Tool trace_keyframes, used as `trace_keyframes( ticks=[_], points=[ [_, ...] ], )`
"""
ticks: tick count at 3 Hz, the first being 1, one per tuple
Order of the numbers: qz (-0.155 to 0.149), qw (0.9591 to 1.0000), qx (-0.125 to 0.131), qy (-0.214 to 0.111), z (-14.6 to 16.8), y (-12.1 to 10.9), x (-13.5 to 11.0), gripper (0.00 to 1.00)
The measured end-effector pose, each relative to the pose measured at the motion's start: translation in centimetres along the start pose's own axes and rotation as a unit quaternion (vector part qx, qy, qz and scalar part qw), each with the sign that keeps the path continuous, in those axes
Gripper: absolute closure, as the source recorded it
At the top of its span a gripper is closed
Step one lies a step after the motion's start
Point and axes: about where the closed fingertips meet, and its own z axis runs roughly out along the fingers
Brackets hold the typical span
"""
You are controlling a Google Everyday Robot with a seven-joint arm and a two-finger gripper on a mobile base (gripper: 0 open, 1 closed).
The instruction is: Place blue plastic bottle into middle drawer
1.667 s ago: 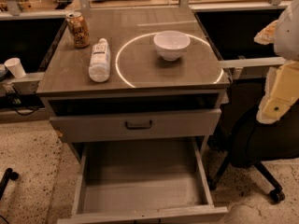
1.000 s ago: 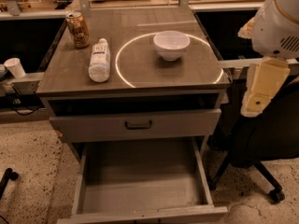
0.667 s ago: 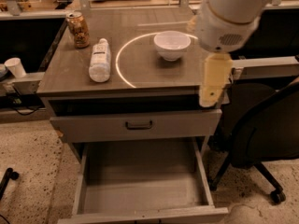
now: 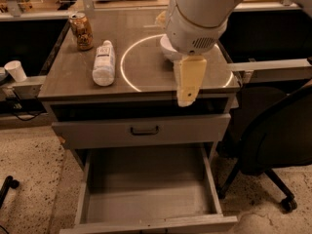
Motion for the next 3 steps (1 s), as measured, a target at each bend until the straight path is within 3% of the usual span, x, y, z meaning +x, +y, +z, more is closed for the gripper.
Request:
trace_keyframes(
  ticks=[1, 2, 3],
  points=[
    [-0.048, 0.9988, -0.01, 0.002, 0.5, -1.1, -0.3, 0.0],
    [-0.131, 0.9911, -0.018, -0.009, 4.7, -5.6, -1.2, 0.0],
    [-0.202, 0.9765, -0.057, -0.051, 10.6, -7.0, -4.1, 0.0]
  ],
)
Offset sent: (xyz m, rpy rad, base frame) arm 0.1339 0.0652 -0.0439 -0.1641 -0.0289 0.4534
